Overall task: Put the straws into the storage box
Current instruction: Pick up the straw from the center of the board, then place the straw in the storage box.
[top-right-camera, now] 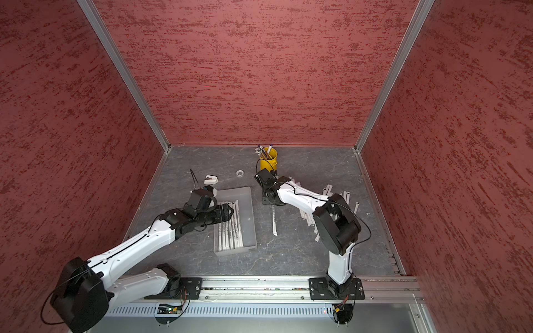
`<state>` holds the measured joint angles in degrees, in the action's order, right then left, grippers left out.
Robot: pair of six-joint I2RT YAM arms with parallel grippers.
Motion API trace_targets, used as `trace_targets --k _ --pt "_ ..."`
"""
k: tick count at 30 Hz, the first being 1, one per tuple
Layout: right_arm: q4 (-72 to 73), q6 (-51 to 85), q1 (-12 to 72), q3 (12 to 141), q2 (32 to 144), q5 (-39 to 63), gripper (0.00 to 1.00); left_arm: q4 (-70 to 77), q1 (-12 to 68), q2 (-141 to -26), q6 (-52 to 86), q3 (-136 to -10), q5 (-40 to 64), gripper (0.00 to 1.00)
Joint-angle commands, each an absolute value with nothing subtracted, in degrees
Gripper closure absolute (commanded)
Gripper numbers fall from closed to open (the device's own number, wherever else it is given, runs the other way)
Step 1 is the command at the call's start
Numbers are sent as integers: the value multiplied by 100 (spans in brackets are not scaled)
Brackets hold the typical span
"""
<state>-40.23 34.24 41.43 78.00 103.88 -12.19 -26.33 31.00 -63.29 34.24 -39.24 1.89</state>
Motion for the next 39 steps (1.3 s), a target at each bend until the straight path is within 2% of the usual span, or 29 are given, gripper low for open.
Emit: trace_targets --k 1,7,17,26,32,39 --pt "-4133 3915 4751 8085 10055 -1288 93 -2726 3067 -6125 3478 -3956 75 11" --pt "-3334 4217 5374 8343 10652 -1239 93 -2641 3138 -6084 3651 -3789 135 11" --pt "-3182 4130 5432 8771 11723 -1066 94 -2492 3131 -6021 3726 -3547 158 11" --pt "-3191 4374 5458 8833 12154 -782 94 -2428 3128 -6096 3683 -3576 175 11" --pt "-3232 4412 5449 8870 12200 -763 90 -2417 3129 -6093 3681 -3590 176 11" --pt "-3516 4376 5445 8964 11705 -763 77 -2602 3111 -5998 3597 -3728 119 11"
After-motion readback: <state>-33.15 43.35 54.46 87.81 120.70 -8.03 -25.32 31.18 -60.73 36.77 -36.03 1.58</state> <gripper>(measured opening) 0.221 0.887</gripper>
